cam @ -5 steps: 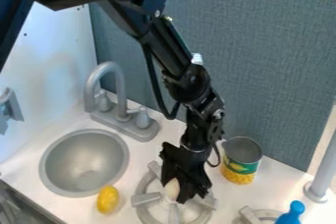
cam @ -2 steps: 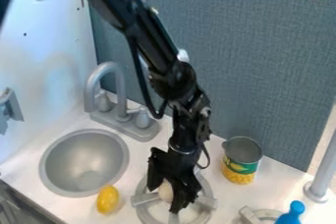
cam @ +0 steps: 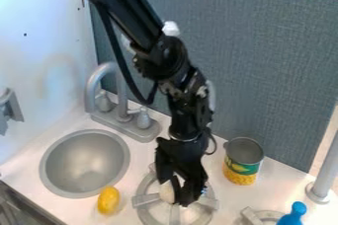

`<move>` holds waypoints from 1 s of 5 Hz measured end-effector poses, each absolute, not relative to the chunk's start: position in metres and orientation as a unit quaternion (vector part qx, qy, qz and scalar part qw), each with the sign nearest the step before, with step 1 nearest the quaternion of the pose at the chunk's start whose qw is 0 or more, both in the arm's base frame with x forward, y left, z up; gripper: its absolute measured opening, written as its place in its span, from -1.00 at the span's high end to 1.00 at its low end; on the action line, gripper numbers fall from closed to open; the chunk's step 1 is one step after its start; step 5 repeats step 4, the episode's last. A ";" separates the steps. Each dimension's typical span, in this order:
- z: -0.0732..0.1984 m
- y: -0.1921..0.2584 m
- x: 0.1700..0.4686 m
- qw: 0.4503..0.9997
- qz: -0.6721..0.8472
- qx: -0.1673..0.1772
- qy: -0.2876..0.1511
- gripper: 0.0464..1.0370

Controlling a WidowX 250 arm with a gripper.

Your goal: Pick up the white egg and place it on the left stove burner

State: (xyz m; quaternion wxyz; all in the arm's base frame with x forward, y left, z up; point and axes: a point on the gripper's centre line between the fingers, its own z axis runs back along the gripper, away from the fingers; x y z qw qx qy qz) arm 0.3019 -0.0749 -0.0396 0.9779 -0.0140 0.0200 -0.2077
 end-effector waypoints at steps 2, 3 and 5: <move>0.010 -0.148 0.272 0.947 -0.321 -0.032 -0.016 -0.93; 0.026 -0.179 0.263 0.935 -0.352 -0.038 -0.031 -0.93; 0.030 -0.189 0.264 0.936 -0.347 -0.049 -0.042 -0.93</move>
